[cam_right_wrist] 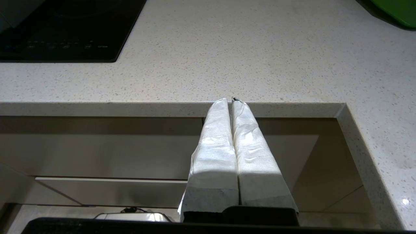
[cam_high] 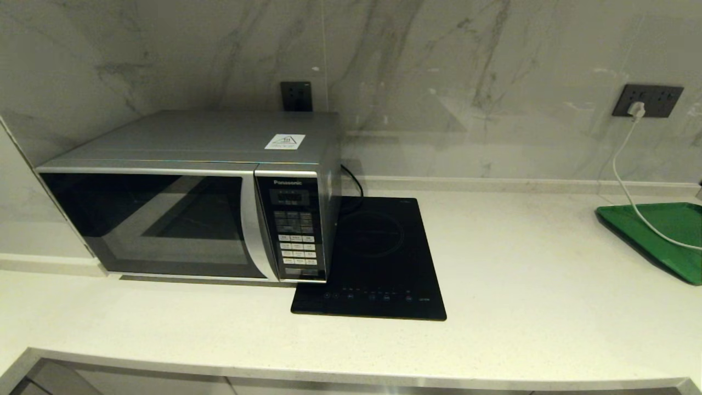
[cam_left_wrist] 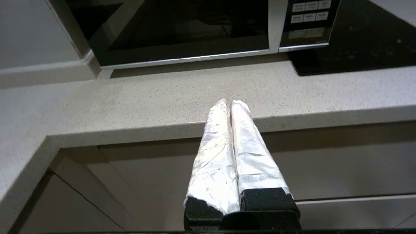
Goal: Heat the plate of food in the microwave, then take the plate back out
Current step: Open the microwave oven
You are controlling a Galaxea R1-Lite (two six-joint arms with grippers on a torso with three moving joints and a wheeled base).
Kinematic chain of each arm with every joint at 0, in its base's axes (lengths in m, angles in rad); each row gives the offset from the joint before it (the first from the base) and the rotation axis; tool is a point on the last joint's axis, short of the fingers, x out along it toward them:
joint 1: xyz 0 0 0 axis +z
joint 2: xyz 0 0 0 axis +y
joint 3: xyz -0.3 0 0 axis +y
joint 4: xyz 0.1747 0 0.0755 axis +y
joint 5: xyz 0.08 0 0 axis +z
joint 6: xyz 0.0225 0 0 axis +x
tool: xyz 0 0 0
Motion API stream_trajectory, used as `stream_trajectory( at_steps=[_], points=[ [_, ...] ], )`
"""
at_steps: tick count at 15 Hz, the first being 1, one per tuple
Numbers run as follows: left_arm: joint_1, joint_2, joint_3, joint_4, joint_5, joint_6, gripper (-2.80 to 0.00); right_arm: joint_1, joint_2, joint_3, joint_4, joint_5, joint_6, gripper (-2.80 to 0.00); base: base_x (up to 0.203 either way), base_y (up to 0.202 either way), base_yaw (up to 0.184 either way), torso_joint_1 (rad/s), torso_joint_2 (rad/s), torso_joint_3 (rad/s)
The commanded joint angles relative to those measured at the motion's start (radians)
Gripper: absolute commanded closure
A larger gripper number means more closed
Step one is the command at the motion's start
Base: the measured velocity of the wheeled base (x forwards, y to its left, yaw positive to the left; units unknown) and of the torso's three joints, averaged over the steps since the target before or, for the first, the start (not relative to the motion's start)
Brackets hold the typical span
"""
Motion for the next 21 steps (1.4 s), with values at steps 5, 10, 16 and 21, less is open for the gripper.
stream_trajectory(
  at_steps=[5, 10, 16, 21],
  points=[
    [0.000, 0.001, 0.001, -0.002, 0.028, -0.032, 0.00, 0.000, 0.000, 0.000, 0.001, 0.000, 0.000, 0.00, 0.000, 0.000, 0.000, 0.000, 0.00, 0.000],
    [-0.002, 0.082, -0.223, 0.033, 0.007, -0.042, 0.00, 0.000, 0.000, 0.000, 0.001, 0.000, 0.000, 0.00, 0.000, 0.000, 0.000, 0.000, 0.00, 0.000],
    [-0.072, 0.796, -0.838, 0.230, -0.144, -0.278, 0.00, 0.000, 0.000, 0.000, 0.001, 0.000, 0.000, 0.00, 0.000, 0.000, 0.000, 0.000, 0.00, 0.000],
    [-0.085, 1.246, -1.017, 0.228, -0.465, -0.442, 0.00, 0.000, 0.000, 0.000, 0.001, 0.001, 0.000, 0.00, 0.000, 0.000, 0.000, 0.000, 0.00, 0.000]
  ],
)
